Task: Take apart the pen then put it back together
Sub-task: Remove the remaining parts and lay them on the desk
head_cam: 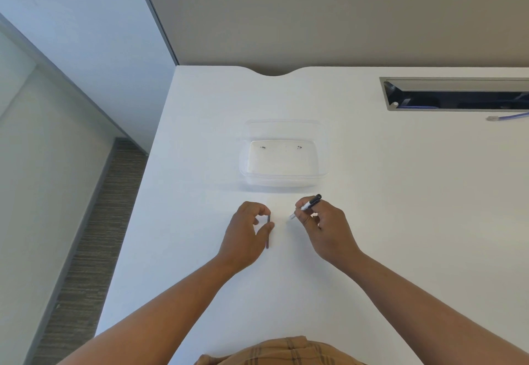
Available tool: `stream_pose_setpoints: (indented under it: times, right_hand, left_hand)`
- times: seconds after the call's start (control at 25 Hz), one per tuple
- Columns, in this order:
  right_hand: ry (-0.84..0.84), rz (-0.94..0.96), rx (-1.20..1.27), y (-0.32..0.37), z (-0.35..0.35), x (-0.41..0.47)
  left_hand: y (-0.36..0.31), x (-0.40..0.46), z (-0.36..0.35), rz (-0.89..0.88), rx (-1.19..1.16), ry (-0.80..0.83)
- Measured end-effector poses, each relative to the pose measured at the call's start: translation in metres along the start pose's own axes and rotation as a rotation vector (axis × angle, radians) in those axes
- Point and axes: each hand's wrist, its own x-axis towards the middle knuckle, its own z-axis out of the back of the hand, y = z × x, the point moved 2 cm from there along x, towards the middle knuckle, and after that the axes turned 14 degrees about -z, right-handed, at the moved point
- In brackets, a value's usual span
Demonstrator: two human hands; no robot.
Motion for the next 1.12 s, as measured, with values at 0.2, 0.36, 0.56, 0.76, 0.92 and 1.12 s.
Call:
stream_pose_setpoints:
  times: [0.2, 0.36, 0.56, 0.76, 0.92, 1.12]
  right_hand:
    - [0.038, 0.109, -0.285, -0.004, -0.004, 0.0]
    - [0.006, 0.145, -0.313, -0.003, -0.007, -0.001]
    - [-0.009, 0.132, -0.367, -0.004, -0.008, -0.001]
    - [0.011, 0.073, -0.394, -0.005, -0.01, 0.0]
    - [0.005, 0.081, -0.395, -0.003, -0.007, 0.003]
    - [0.108, 0.063, -0.34, -0.005, -0.009, 0.002]
  left_hand:
    - [0.022, -0.002, 0.0, -0.01, 0.082, 0.166]
    - [0.025, -0.003, -0.001, 0.033, 0.038, 0.168]
    - [0.025, -0.002, 0.002, 0.056, 0.004, 0.172]
    - [0.024, -0.002, 0.002, 0.063, -0.009, 0.18]
    - [0.024, -0.002, 0.002, 0.057, -0.012, 0.183]
    - [0.024, -0.002, 0.002, 0.058, -0.017, 0.178]
